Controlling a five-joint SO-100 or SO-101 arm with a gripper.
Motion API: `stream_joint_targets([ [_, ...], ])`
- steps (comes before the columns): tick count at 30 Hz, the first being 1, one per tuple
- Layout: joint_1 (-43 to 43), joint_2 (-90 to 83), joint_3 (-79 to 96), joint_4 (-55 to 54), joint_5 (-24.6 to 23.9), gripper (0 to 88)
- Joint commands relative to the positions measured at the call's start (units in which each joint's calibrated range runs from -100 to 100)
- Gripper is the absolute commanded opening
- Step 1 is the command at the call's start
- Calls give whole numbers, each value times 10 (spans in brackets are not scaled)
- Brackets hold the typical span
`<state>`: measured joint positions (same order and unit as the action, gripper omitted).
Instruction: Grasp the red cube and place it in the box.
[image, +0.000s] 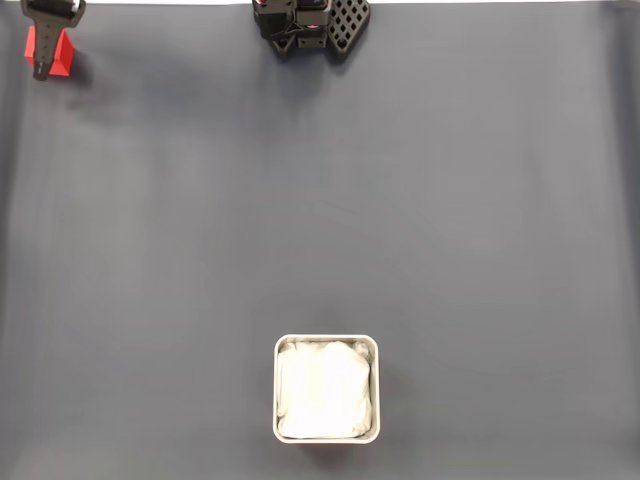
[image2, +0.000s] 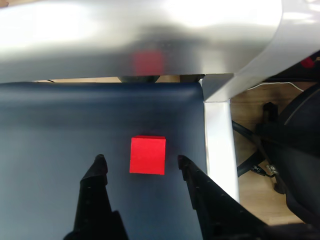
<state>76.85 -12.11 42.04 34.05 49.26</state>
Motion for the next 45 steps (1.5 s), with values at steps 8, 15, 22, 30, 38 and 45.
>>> stream_joint_targets([
  [8,6,7,4,-28,3,335],
  [15,1,13,4,-37,-3,336],
  [22,-3,19,4,-43,-6,337],
  [30,-3,29,4,-53,-6,337],
  [38,-4,39,4,-59,-6,333],
  [45,-4,46,4,-67,-8,304],
])
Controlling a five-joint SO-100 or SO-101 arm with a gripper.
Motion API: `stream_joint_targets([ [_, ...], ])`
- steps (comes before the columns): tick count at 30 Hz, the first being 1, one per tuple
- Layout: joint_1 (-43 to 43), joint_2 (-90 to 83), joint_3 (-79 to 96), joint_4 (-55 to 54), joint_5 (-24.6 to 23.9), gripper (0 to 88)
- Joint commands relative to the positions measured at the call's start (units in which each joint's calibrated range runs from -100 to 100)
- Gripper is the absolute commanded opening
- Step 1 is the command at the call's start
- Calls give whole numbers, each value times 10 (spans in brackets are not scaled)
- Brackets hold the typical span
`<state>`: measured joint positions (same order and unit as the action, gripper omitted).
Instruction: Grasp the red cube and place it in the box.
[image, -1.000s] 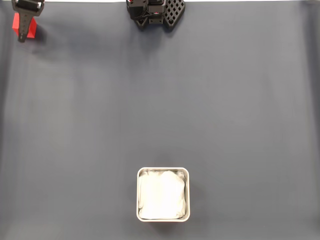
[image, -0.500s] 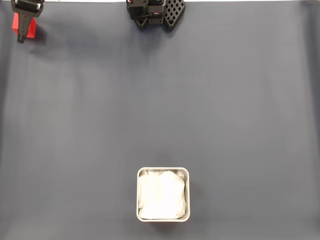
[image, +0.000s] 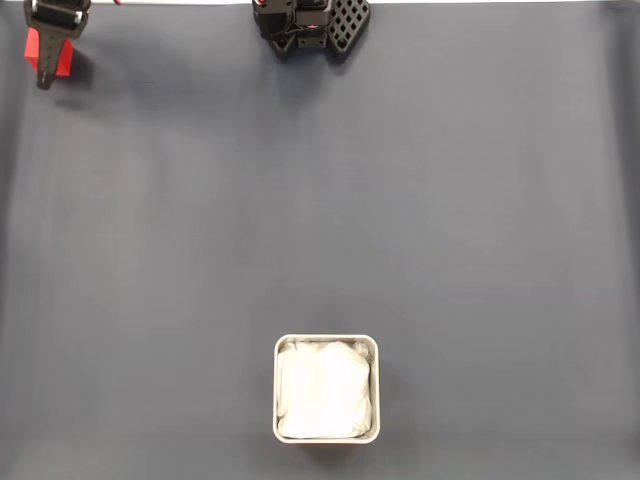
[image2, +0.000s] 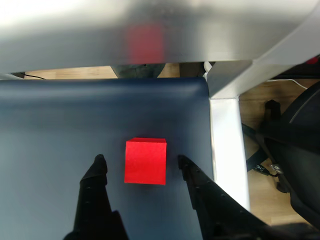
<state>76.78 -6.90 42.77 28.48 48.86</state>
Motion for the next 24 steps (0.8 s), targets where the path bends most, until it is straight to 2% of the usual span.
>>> stream_joint_targets([
  [1,-3,-6,-3,-11,-4,287],
  [11,-6,-2,-8,-13,-6,172],
  [24,-7,1,-9,-13,-1,107],
])
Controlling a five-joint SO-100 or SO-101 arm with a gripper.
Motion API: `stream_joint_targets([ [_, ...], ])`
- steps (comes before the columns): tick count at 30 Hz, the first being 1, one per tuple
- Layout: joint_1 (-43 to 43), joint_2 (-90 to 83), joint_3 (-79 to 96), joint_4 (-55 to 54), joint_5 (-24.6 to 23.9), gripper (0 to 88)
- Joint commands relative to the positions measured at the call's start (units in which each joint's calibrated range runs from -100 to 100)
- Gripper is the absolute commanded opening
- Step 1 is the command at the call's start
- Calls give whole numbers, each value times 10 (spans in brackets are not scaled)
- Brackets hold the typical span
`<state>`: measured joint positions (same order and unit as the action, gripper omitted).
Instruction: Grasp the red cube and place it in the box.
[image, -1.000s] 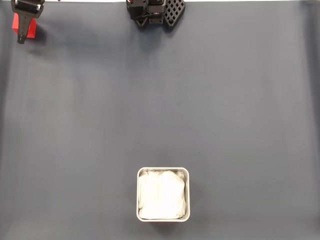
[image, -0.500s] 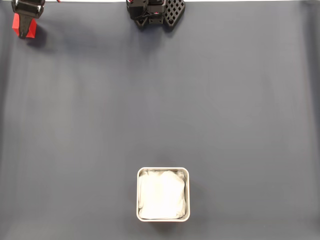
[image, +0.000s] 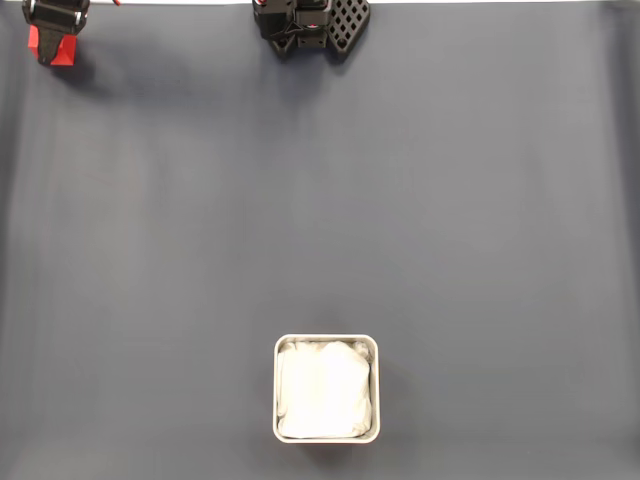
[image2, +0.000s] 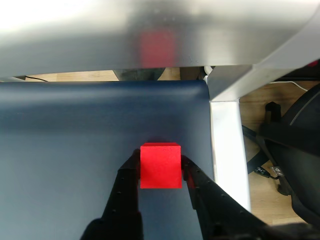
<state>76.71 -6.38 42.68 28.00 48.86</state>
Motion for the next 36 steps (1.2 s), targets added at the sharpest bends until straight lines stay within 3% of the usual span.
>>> stream_joint_targets([
  [1,-6,-4,-8,-8,0,103],
  [13,-9,-2,-17,-1,1,72],
  [36,-86,-39,-166,124,-14,55],
])
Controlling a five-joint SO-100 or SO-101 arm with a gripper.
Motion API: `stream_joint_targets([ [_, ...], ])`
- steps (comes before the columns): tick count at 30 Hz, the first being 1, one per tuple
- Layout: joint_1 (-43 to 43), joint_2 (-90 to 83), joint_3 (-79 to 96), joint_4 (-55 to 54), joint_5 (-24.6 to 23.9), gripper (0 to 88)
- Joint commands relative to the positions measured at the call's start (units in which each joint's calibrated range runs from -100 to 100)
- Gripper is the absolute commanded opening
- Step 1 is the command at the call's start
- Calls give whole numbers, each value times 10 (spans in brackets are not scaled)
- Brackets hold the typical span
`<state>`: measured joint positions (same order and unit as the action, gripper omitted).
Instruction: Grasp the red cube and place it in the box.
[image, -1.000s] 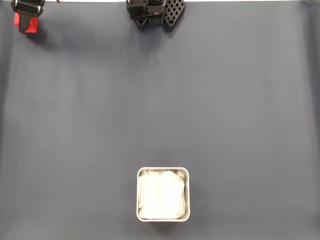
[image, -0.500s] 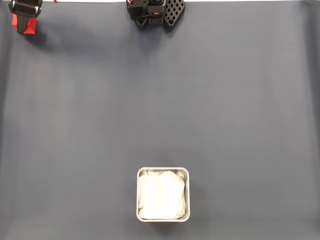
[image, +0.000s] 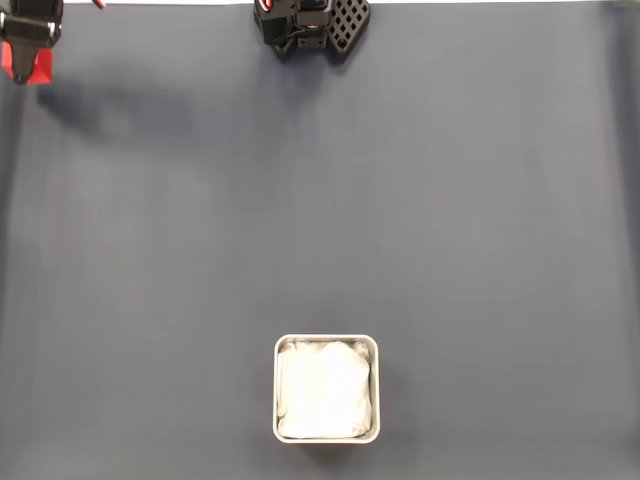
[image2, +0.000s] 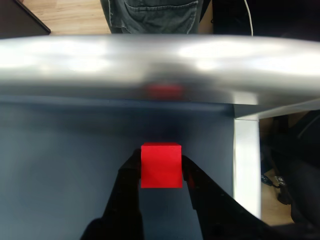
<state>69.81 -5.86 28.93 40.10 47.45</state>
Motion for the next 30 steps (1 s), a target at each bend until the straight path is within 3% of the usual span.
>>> stream_joint_targets([
  [1,-22,-48,-29,3,0,55],
  [30,-185,-157,-23,34,7,55],
])
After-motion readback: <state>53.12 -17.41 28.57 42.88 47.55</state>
